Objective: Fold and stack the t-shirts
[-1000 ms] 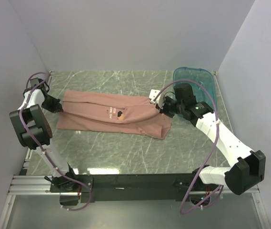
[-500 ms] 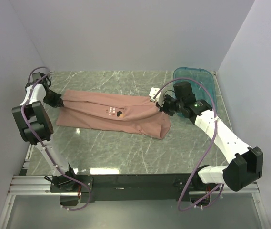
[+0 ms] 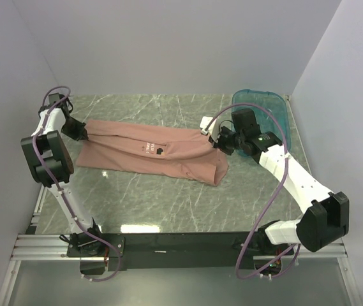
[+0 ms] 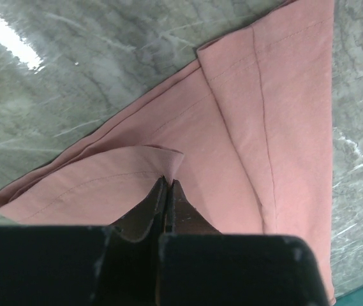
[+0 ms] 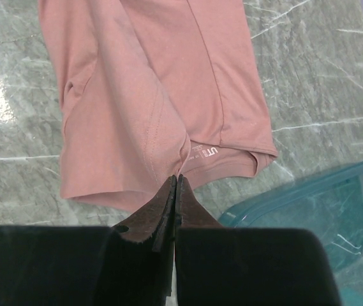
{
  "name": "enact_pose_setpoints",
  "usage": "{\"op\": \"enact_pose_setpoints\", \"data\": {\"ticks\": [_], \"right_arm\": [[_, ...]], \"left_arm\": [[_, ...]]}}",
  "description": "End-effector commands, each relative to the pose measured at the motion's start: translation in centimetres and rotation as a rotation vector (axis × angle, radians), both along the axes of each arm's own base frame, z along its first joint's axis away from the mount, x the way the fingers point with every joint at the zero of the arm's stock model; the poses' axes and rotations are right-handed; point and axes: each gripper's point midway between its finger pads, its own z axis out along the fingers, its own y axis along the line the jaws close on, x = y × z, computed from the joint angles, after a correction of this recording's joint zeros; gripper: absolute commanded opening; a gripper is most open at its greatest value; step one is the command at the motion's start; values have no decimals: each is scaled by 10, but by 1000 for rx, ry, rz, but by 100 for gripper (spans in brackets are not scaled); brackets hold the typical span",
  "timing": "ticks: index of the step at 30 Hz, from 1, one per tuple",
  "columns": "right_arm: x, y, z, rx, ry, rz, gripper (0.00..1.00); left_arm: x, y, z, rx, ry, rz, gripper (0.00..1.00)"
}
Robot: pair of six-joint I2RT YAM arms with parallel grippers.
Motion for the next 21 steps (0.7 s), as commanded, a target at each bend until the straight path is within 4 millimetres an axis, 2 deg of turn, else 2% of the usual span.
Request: {"op": "enact_pose_setpoints", "data": {"ticks": [1, 8, 21], "right_arm": [[16, 2, 28, 36, -70, -24, 0], [20, 6, 26, 41, -54, -21, 0], [39, 16, 23, 45, -17, -26, 0]], "left_arm": [[14, 6, 12, 36, -27, 10, 0], [16, 6, 1, 29, -6, 20, 0], [19, 9, -5, 39, 9, 25, 0]]}}
